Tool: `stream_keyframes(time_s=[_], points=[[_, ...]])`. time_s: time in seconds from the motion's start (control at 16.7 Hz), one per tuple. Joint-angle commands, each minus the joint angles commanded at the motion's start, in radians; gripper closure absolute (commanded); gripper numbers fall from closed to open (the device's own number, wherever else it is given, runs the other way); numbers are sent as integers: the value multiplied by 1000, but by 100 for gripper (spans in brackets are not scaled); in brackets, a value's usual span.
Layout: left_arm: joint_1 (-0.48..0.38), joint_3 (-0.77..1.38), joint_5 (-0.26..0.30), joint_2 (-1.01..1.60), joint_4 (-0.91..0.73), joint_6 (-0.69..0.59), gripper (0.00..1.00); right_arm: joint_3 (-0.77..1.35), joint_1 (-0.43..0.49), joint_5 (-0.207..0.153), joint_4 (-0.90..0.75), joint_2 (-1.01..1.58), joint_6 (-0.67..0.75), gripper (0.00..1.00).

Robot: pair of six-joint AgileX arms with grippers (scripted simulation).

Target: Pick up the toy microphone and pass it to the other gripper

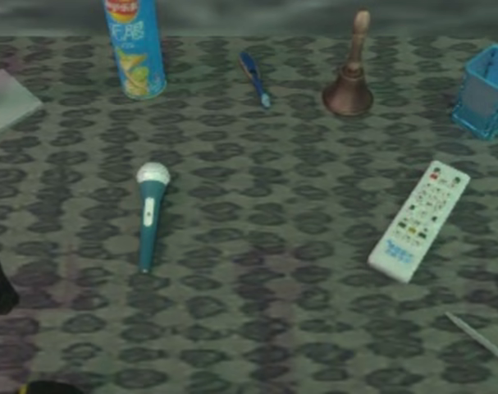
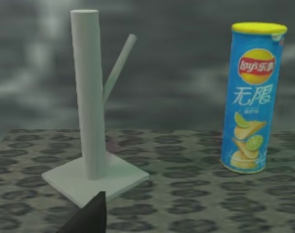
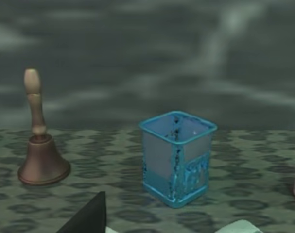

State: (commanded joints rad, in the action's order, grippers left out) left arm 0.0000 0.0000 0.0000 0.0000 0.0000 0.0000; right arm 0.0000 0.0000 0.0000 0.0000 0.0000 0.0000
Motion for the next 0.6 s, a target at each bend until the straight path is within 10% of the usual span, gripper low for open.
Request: stream_keyframes(time_s=[0.6], points=[[-94, 302, -7, 376, -205, -86, 0, 0, 0, 0, 0, 0, 0, 0]])
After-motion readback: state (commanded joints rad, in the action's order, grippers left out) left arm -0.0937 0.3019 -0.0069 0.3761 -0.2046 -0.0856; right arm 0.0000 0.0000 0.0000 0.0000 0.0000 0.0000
